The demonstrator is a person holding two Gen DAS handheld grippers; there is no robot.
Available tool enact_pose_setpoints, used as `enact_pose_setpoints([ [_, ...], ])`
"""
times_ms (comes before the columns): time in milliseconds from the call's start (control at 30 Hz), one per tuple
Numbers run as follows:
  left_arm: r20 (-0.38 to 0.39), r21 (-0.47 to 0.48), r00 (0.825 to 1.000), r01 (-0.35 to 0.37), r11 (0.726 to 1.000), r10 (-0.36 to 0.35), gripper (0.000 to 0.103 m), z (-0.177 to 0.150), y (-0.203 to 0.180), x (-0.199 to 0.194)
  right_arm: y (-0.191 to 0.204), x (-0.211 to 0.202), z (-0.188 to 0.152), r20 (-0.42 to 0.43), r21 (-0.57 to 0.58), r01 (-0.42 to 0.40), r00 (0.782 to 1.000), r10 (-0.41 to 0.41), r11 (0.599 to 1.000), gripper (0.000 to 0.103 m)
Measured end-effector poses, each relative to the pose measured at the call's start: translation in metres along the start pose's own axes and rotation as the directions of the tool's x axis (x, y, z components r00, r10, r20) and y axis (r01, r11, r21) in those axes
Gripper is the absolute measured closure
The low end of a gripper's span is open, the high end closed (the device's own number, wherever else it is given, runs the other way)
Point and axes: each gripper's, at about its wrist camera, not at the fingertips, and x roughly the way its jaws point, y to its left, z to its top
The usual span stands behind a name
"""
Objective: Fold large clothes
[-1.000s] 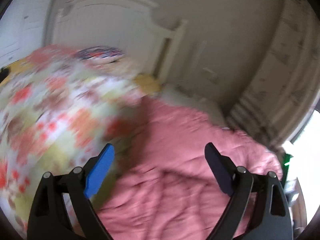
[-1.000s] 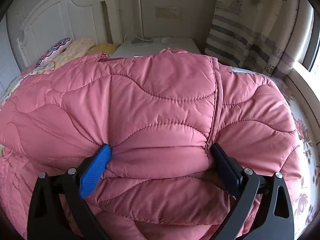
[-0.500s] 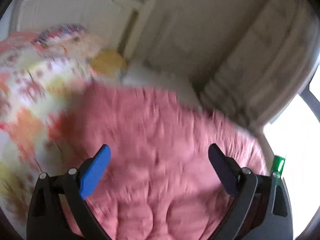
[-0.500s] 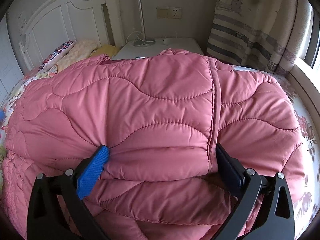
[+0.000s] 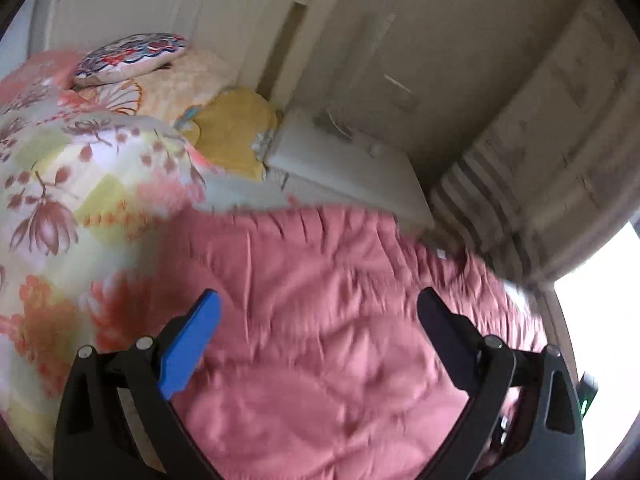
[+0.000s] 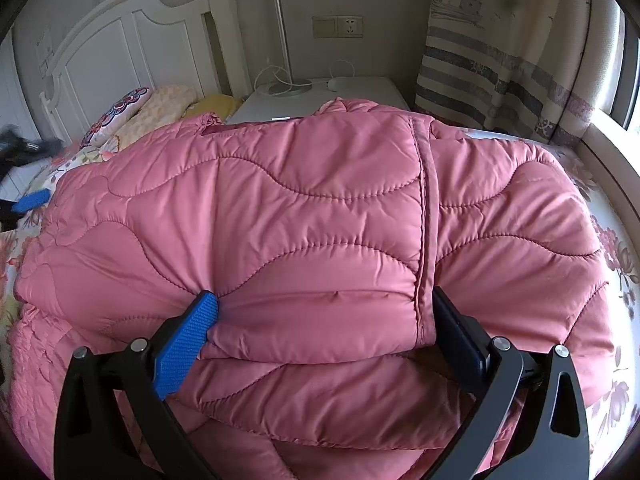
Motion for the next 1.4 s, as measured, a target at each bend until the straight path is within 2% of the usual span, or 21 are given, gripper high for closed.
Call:
enact_pose_setpoints([
  [67,-0.055,0.013,0.994,-0.096,0.995,0.096,0.004,0.008,0.007,0.032,-0.001,0.0,0.0,0.002,0.003,-0.007,1.0,0.007,1.0,0.004],
  [133,-0.119,0.044,0.974,-0.19,0.981,0.194,0.002,0.0,0.017,0.064,-0.003,-0.001,0.0,0.004,0.008,-0.016,1.0,0.016,1.0,0.004],
  [200,-0.061,0.131,0.966,-0.244,0.961,0.253,0.002,-0.004,0.004,0.065,-0.003,0.0,0.001,0.003,0.012,-0.017,1.0,0.017,1.0,0.004],
  [267,-0.07,0.162,0.948,-0.297,0.941,0.312,0.002,-0.005,-0.009,0.064,-0.004,0.0,0.001,0.005,0.017,-0.023,1.0,0.023,1.0,0.004],
  [300,-0.034,0.157,0.951,-0.299,0.941,0.307,0.003,-0.005,-0.017,0.052,-0.005,-0.001,0.001,0.006,0.018,-0.025,1.0,0.025,1.0,0.004],
  [367,0.046,0.139,0.972,-0.233,0.962,0.229,0.003,-0.013,-0.031,0.026,-0.005,-0.001,0.001,0.006,0.02,-0.028,1.0,0.027,0.999,0.004],
  [433,0.094,0.192,0.978,-0.201,0.961,0.186,0.002,-0.027,-0.053,0.011,-0.007,0.0,0.001,0.006,0.021,-0.029,1.0,0.029,0.999,0.004],
  [533,0.0,0.394,0.97,-0.224,0.891,0.244,0.002,-0.06,-0.083,0.041,-0.007,0.0,0.001,0.009,0.026,-0.03,1.0,0.03,0.999,0.004],
  [567,0.003,0.445,0.958,-0.257,0.858,0.286,0.002,-0.073,-0.085,0.055,-0.008,0.0,0.002,0.009,0.029,-0.033,0.999,0.033,0.999,0.004],
  [600,0.028,0.444,0.961,-0.259,0.858,0.276,0.002,-0.078,-0.082,0.056,-0.008,0.0,0.001,0.009,0.03,-0.033,0.999,0.033,0.999,0.004],
  [700,-0.008,0.353,0.968,-0.233,0.906,0.252,0.002,-0.07,-0.07,0.043,-0.009,-0.001,0.001,0.01,0.031,-0.033,0.999,0.033,0.999,0.004],
  [733,0.005,0.313,0.964,-0.253,0.915,0.265,0.003,-0.07,-0.066,0.03,-0.008,-0.001,0.001,0.01,0.031,-0.034,0.999,0.033,0.999,0.004],
  [800,0.086,0.273,0.971,-0.236,0.933,0.221,0.002,-0.076,-0.062,-0.009,-0.008,-0.001,0.001,0.012,0.032,-0.035,0.999,0.034,0.999,0.004],
  [900,0.132,0.321,0.963,-0.265,0.909,0.234,0.002,-0.096,-0.066,-0.033,-0.008,-0.001,0.001,0.016,0.036,-0.036,0.999,0.036,0.999,0.004],
  [967,0.083,0.381,0.954,-0.297,0.876,0.287,0.002,-0.115,-0.061,-0.018,-0.007,-0.002,0.0,0.021,0.032,-0.033,0.999,0.032,0.999,0.004],
  [1033,0.027,0.408,0.953,-0.286,0.867,0.302,0.002,-0.129,-0.051,0.008,-0.006,-0.005,-0.002,0.028,0.031,-0.024,0.999,0.023,0.999,0.005],
  [1100,0.034,0.374,0.964,-0.256,0.892,0.262,0.002,-0.123,-0.046,0.001,-0.006,-0.01,-0.004,0.051,0.04,-0.03,0.998,0.028,0.999,0.005],
  [1167,0.03,0.377,0.962,-0.263,0.888,0.272,0.002,-0.123,-0.047,0.004,-0.009,-0.019,-0.007,0.094,0.061,-0.024,0.995,0.018,0.998,0.005],
  [1300,0.05,0.394,0.955,-0.288,0.873,0.293,0.002,-0.124,-0.049,0.005,-0.021,-0.064,-0.017,0.324,0.15,0.003,0.944,-0.052,0.989,0.005],
  [1367,0.046,0.388,0.957,-0.282,0.878,0.287,0.002,-0.126,-0.05,0.004,-0.018,-0.078,-0.015,0.384,0.156,-0.014,0.922,-0.048,0.988,0.005],
  [1400,0.047,0.388,0.957,-0.283,0.877,0.288,0.002,-0.125,-0.051,0.005,-0.013,-0.082,-0.006,0.384,0.145,-0.018,0.923,-0.04,0.989,0.005],
])
